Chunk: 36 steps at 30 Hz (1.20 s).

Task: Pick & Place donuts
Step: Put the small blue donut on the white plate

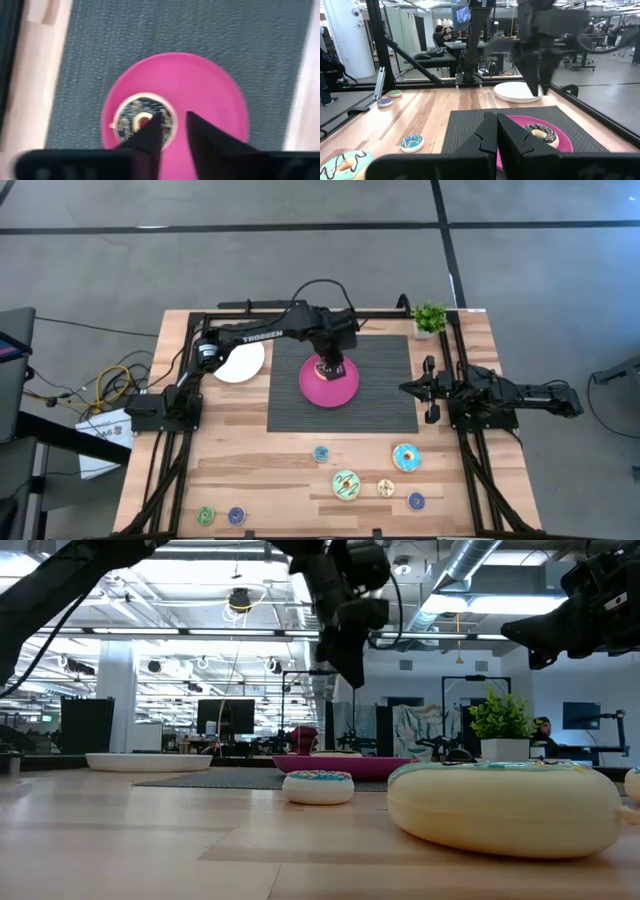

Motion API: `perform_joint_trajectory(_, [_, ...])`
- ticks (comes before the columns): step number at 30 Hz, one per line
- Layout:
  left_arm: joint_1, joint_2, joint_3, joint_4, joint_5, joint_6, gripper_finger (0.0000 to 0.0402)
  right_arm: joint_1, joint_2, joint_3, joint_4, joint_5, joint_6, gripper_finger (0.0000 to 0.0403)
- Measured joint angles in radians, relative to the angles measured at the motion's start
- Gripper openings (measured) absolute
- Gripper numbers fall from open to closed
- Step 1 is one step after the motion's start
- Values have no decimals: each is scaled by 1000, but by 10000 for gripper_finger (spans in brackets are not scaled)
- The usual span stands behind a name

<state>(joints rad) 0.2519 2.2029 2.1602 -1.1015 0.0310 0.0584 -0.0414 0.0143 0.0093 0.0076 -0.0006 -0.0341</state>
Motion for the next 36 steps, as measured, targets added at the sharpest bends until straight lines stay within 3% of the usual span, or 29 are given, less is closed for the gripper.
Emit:
perform_joint_trajectory(2, [-25,-3,0,5,-1,-41,12,0,0,0,0,0,-1,0])
perform_joint_trajectory(8, [-117,-6,-26,34,-65,-159,2,0,0,0,0,0,0,0])
perform_joint_trajectory(18, [-230,-66,-260,166,-127,-310,0,0,0,0,0,0,0,0])
perform_joint_trajectory(24, [-267,-274,-571,400,-211,-387,0,-3,0,0,0,1,11,0])
perform_joint_trajectory(28, [-294,-466,-826,581,-249,-454,0,-24,0,0,1,5,117,0])
perform_joint_trajectory(36, [-352,-868,-1259,769,-302,-572,0,-43,0,10,52,39,212,0])
